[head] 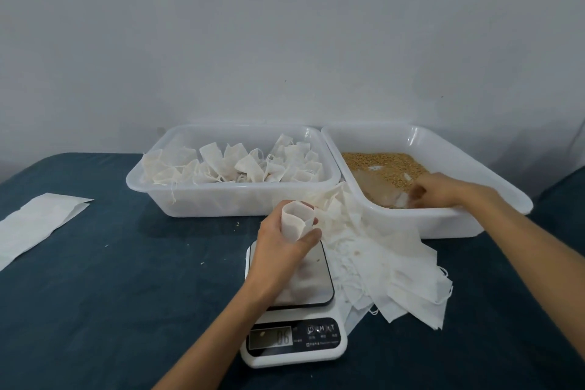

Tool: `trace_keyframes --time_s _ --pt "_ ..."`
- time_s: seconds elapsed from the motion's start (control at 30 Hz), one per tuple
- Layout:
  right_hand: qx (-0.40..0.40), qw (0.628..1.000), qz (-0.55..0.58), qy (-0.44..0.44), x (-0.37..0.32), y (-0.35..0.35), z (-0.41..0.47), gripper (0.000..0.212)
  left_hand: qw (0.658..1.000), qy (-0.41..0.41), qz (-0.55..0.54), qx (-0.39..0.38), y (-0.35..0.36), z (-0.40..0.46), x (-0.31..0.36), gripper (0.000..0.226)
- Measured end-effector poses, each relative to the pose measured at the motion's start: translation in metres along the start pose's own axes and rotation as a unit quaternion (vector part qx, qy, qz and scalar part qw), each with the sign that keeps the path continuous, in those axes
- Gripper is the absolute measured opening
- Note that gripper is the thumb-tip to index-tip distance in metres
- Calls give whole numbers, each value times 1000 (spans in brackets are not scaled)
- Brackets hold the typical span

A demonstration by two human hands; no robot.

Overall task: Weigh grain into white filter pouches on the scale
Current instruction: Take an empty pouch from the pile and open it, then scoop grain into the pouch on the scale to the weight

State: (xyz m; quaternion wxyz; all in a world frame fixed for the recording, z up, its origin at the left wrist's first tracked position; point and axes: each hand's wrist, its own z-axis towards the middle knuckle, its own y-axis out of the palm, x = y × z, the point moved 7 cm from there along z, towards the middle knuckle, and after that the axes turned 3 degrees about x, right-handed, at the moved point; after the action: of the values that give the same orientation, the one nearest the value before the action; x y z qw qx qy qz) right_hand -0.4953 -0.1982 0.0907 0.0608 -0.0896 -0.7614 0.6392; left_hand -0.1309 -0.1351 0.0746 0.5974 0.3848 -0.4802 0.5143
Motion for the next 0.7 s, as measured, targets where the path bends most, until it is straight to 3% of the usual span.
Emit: trace_keyframes --time_s 0.13,0.37,0.7 --pt "74 995 51 40 20 -10 11 27 1000 -3 0 7 -1 1 -2 25" --pt "178 981 -44 70 10 -39 36 4 1000 -8 4 12 -5 2 -6 26" --pt "143 978 -147 23 -40 -39 76 19 1000 -10 0 14 -6 6 -12 26"
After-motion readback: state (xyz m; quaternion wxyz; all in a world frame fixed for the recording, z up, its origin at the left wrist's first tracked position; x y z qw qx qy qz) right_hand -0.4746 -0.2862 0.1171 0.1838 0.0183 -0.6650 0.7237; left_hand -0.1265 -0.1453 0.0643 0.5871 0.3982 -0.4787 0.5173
